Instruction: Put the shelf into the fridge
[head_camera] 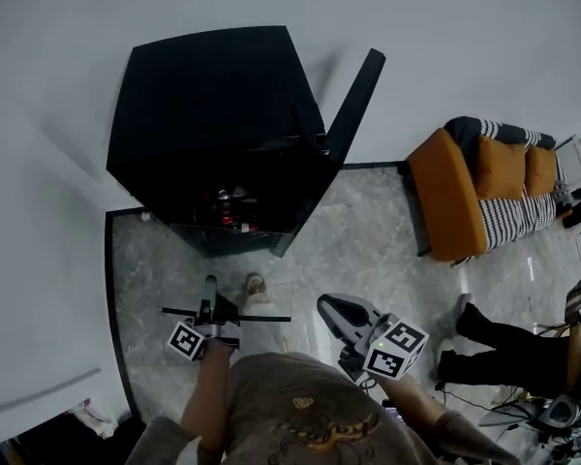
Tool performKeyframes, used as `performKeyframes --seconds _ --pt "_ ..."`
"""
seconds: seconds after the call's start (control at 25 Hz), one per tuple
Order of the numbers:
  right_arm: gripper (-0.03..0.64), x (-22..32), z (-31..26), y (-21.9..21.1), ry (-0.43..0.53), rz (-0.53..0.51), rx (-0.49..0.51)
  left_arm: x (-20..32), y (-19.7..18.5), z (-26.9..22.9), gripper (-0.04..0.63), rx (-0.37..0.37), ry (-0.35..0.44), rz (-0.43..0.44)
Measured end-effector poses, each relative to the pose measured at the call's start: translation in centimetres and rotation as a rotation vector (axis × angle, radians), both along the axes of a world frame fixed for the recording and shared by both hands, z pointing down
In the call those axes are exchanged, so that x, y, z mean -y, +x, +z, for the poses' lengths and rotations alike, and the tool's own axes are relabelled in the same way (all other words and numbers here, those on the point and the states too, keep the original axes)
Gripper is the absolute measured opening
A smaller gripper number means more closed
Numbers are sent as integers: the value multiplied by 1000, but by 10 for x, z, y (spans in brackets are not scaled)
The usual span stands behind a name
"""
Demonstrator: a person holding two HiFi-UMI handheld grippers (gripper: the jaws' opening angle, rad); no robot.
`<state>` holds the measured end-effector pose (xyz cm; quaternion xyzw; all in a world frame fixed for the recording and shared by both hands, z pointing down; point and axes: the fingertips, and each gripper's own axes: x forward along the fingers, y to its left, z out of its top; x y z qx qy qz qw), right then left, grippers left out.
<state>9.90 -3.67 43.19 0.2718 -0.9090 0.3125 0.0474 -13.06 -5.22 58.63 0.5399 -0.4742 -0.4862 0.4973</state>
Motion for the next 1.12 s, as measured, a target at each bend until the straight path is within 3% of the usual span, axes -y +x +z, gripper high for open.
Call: performKeyframes --seconds 1.12 --pt "21 35 21 -6 -56 -2 -29 87 -19 71 17 -64 -45 -145"
